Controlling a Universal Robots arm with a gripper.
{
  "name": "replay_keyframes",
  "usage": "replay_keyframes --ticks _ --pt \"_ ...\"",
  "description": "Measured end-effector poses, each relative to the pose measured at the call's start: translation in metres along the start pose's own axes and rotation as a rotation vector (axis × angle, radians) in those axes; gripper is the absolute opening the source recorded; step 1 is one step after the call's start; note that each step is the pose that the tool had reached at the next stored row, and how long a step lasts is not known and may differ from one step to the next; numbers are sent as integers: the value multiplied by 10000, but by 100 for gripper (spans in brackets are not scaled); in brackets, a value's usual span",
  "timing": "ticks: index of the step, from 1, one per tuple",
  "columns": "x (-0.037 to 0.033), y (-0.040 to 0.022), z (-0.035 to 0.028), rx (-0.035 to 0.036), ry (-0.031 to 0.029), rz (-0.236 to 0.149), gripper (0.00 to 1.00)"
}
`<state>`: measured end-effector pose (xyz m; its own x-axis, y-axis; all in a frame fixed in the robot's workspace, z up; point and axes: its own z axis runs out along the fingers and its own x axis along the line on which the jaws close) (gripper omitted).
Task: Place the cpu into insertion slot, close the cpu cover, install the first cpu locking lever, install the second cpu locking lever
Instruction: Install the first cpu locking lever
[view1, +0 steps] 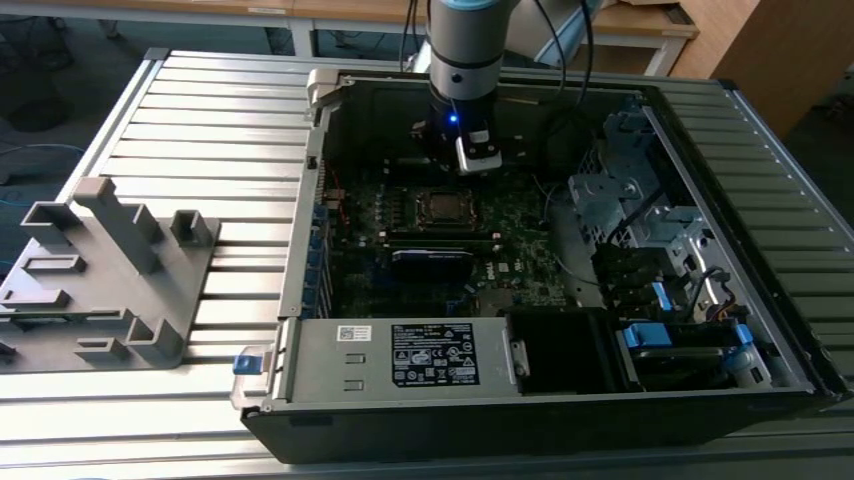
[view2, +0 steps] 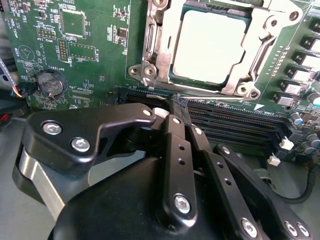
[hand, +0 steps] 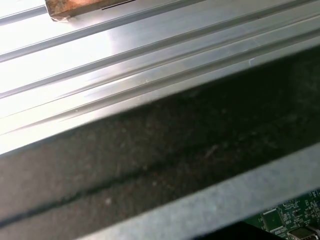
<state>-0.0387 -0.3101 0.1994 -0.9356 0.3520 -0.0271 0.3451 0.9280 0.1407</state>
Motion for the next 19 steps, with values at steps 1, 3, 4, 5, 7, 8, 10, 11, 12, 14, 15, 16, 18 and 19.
replay_keyframes --ticks 1,3,4,5,7,8,10,11,12,14,15,16,18,19 --pt "0 -1 2 5 -1 -3 11" --pt "0 -1 3 18 -5 -5 11" --pt "0 -1 3 21 -6 -6 11" --pt "0 -1 3 21 -7 -5 11" --pt "0 -1 4 21 -7 -3 11" --pt "1 0 4 20 -7 -2 11" --pt "2 3 4 20 -8 -2 11" --pt "2 3 4 20 -8 -2 11" --pt "-2 5 5 26 -9 -4 11" --pt "-18 11 6 41 -16 -4 11" --pt "-23 12 7 45 -17 -4 11" --pt "-24 13 7 47 -18 -4 11" --pt "-23 16 7 50 -19 10 11" --pt "-22 19 7 49 -21 19 11"
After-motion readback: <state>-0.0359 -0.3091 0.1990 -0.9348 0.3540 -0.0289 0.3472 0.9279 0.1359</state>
